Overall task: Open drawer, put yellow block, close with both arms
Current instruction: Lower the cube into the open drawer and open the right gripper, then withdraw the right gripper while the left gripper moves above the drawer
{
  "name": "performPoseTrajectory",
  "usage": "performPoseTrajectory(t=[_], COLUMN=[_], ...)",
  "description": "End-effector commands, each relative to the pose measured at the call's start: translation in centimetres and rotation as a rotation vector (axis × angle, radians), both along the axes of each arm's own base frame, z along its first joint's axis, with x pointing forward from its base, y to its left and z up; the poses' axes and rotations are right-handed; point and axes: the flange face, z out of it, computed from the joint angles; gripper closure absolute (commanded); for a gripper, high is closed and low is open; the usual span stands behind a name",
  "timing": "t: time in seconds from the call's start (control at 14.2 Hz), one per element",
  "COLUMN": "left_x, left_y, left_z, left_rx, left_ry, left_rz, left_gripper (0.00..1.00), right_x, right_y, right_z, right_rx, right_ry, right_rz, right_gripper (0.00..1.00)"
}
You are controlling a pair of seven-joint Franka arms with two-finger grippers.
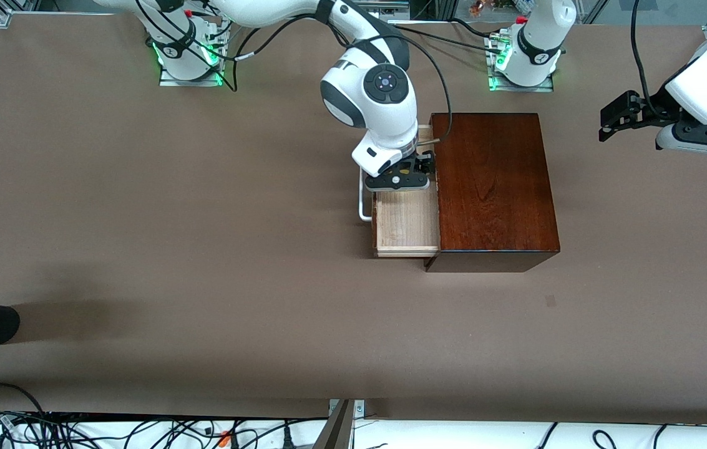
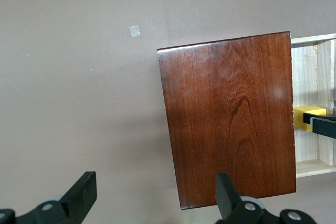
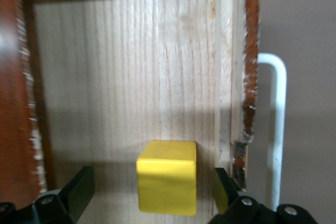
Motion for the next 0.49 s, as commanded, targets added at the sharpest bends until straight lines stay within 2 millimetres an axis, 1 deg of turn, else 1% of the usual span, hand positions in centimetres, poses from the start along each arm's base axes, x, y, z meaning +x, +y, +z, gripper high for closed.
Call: performPoseTrajectory(t=[0.0, 0.21, 0.35, 0.42], left_x=[-0.3, -0.3, -0.3, -0.3], left_y=[0.1, 0.1, 0.1, 0.1], left_z=[0.7, 0.7, 0.8, 0.7], left_rx=[0.021, 0.021, 0.021, 0.021], left_ry=[-0.006, -0.006, -0.007, -0.006], left_rz=[-0.022, -0.022, -0.022, -0.022], left_gripper=[0.0, 0.0, 0.0, 0.0], right_x=[-0.3, -0.4, 1.0, 2.1], right_y=[-0.9, -2.2, -4.4, -5.9], right_z=[4.3, 8.3, 10.9, 12.4], right_rx=[-0.001, 0.003, 0.003, 0.014], right_ry=[-0.01, -0.01, -0.015, -0.028], right_rz=[-0.004, -0.01, -0.037, -0.061], right_gripper=[0.0, 0.0, 0.0, 0.0])
